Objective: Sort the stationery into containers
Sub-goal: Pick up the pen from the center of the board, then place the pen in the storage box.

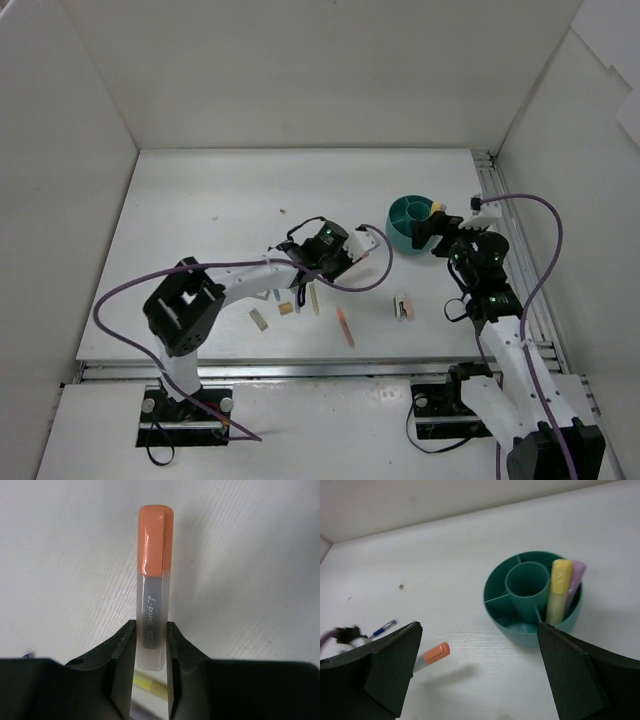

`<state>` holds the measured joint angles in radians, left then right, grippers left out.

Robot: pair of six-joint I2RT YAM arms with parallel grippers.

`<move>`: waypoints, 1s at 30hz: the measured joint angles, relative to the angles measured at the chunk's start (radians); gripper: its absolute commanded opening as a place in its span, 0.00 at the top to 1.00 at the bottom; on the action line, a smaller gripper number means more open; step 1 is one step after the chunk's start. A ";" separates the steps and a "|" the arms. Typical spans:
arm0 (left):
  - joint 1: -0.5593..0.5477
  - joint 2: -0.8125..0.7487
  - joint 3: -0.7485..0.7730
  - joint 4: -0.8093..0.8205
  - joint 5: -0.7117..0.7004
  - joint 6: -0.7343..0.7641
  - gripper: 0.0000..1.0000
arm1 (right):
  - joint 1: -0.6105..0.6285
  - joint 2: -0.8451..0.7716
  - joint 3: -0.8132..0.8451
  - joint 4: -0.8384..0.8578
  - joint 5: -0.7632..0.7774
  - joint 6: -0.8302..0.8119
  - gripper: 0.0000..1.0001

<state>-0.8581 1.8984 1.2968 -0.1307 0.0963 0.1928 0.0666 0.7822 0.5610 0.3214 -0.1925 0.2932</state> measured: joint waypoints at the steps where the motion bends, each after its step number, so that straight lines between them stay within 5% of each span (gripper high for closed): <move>1: 0.000 -0.050 -0.033 0.027 -0.004 -0.009 1.00 | 0.009 0.023 0.001 0.004 -0.016 0.009 0.02; 8: 0.000 -0.285 -0.129 0.198 -0.016 -0.050 1.00 | 0.137 0.233 0.020 0.118 -0.169 0.111 0.02; 22: 0.000 -0.303 -0.183 0.327 -0.042 -0.124 1.00 | 0.244 0.415 0.056 0.286 -0.151 0.303 0.03; 25: -0.005 -0.303 -0.183 0.353 -0.041 -0.129 1.00 | 0.252 0.449 0.069 0.304 -0.136 0.322 0.17; 30: -0.013 -0.304 -0.183 0.375 -0.034 -0.131 1.00 | 0.273 0.499 0.098 0.323 -0.125 0.341 0.66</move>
<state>-0.8711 1.5948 1.1137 0.2440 0.0624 0.0616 0.3393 1.2812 0.6586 0.6445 -0.3172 0.6342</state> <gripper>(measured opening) 0.208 0.485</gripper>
